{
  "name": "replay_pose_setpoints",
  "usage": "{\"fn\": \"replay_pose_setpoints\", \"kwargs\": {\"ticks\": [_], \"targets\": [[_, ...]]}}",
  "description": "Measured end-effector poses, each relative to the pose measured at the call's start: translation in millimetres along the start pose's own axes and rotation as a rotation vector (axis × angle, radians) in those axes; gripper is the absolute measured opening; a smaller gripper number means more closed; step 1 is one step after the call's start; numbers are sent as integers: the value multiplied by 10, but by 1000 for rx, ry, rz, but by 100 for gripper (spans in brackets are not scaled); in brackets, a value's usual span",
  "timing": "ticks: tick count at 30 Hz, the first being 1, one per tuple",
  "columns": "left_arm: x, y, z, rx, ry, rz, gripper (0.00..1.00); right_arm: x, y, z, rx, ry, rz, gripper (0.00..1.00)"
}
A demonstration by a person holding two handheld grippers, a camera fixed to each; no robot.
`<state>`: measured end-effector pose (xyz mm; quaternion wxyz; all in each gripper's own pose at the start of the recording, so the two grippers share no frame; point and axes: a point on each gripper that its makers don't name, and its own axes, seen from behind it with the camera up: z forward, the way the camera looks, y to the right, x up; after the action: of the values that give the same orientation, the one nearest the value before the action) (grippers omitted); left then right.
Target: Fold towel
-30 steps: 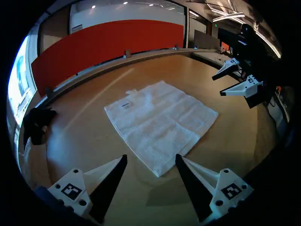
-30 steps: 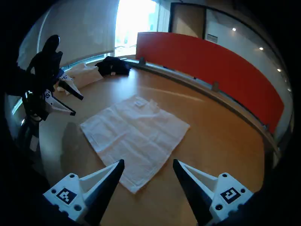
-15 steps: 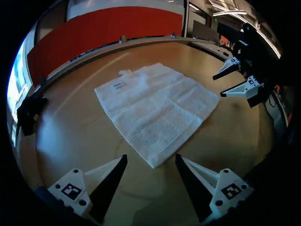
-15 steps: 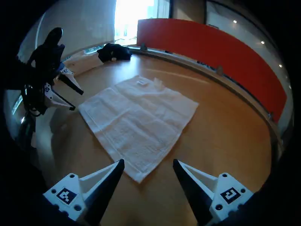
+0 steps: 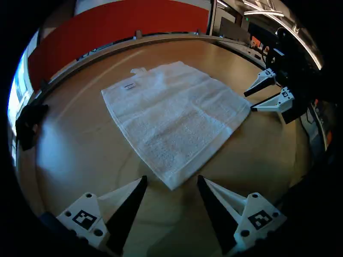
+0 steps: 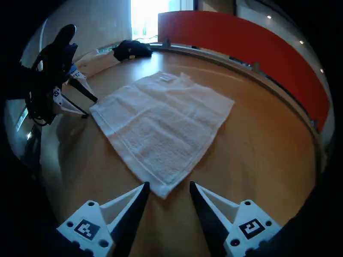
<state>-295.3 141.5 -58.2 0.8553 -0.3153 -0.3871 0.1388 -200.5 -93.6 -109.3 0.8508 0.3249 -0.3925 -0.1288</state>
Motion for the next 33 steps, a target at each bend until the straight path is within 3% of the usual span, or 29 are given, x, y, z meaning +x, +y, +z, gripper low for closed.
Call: {"fn": "replay_pose_setpoints", "kwargs": {"ticks": [9,13,21,25,33], "targets": [[-7,-70,22,32,-11,5,66,-15,-23,23,8,0,4,48],[-7,-77,23,48,-18,11,56,-16,-16,21,6,3,11,34],[-3,-52,21,56,-24,2,51,-20,-31,23,4,5,17,32],[1,-22,22,54,-31,11,35,0,-44,27,11,8,23,25],[4,-6,33,63,-41,-4,15,45,-71,25,17,15,17,14]]}}
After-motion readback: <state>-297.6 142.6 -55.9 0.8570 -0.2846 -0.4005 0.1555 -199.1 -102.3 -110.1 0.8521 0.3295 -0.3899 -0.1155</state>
